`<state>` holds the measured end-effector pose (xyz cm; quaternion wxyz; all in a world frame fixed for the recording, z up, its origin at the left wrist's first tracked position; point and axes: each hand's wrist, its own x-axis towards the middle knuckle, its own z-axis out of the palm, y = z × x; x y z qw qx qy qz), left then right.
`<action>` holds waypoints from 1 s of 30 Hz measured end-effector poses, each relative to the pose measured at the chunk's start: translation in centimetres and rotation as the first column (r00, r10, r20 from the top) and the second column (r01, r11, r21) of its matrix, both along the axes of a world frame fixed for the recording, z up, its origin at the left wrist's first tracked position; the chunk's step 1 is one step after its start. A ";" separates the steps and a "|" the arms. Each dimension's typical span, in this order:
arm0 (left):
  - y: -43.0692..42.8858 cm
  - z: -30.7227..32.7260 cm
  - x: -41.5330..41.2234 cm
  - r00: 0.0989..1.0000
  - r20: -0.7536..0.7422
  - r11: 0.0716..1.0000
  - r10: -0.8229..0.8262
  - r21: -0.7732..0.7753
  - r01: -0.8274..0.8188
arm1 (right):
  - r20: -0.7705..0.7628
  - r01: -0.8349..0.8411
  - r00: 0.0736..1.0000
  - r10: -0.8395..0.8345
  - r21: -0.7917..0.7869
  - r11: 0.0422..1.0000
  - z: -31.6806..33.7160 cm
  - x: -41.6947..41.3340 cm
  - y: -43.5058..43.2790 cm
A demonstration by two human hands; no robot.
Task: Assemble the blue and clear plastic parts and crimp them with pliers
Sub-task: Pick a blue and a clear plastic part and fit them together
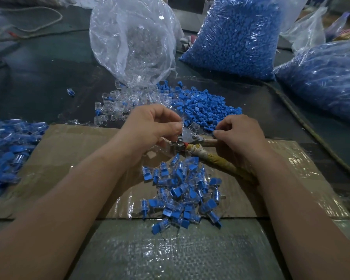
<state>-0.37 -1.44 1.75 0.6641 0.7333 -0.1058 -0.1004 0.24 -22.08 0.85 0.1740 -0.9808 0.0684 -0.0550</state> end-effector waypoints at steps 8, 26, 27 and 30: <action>-0.1 0.1 -0.2 0.999 -0.001 0.999 -0.045 0.009 0.045 | 0.015 -0.009 1.000 0.009 0.037 0.999 -0.1 0.0 -0.2; 0.1 0.1 -0.2 0.997 -0.043 0.998 -0.058 -0.034 0.057 | 0.256 -0.092 0.966 0.034 0.218 0.972 0.5 -0.7 -0.3; 0.1 0.0 -0.2 0.997 -0.047 0.997 -0.060 -0.044 0.058 | 0.288 -0.104 0.957 0.025 0.264 0.959 0.7 -0.9 -0.1; 0.1 0.0 -0.2 0.997 -0.044 0.997 -0.067 -0.049 0.065 | 0.308 -0.165 0.950 0.046 0.376 0.912 1.1 -1.7 1.1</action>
